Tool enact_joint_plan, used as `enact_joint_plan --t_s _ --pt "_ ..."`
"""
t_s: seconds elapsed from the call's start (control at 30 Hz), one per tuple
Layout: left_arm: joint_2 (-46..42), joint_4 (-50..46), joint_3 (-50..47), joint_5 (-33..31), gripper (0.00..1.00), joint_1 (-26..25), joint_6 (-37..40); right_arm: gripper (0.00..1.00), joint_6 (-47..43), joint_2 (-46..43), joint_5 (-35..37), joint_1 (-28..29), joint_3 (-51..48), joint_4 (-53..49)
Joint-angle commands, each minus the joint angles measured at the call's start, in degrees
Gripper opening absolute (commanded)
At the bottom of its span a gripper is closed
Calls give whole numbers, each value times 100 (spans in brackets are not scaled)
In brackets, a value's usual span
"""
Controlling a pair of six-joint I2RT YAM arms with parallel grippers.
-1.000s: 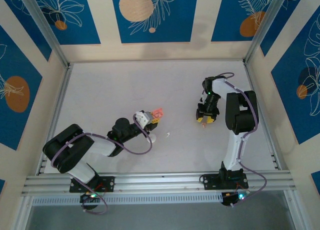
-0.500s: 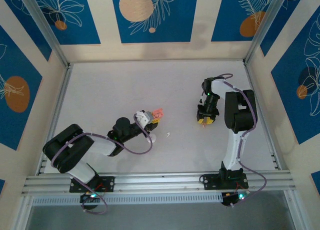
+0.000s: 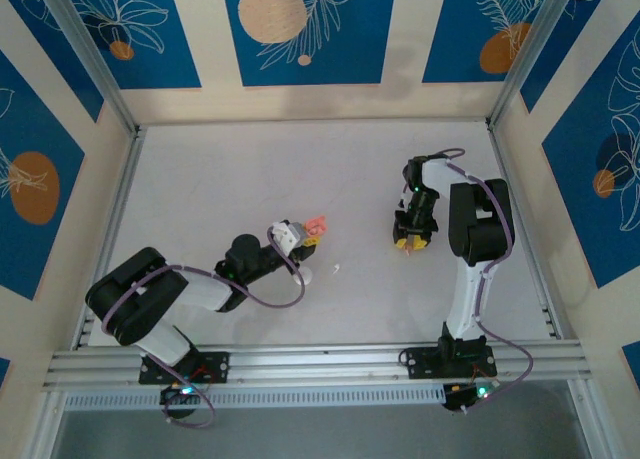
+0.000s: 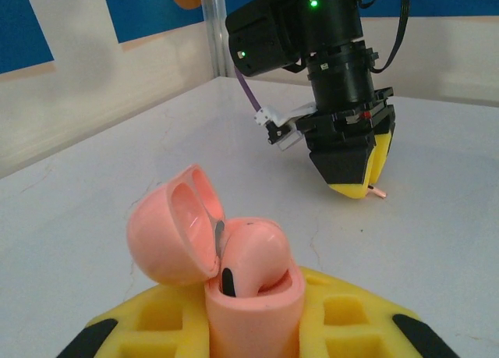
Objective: Insert the wireless bluetooth earbuds into the charging case
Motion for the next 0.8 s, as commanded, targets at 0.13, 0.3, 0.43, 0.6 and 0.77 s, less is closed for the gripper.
enact_joint_plan --t_s 0.13,0.3,0.43,0.6,0.77 --pt "-75 131 44 18 15 -67 28 33 30 -10 -83 31 -149 -43" --pt "-92 119 34 9 15 -87 49 31 56 -154 -136 29 -186 128" --pt "-92 82 59 9 15 -100 79 30 102 -389 -195 30 -224 265" --pt "-34 -17 144 34 15 -156 136 29 319 -1067 -497 37 -659 970" --pt "93 31 228 -51 15 -277 144 27 708 -1831 -1156 110 -1316 1911"
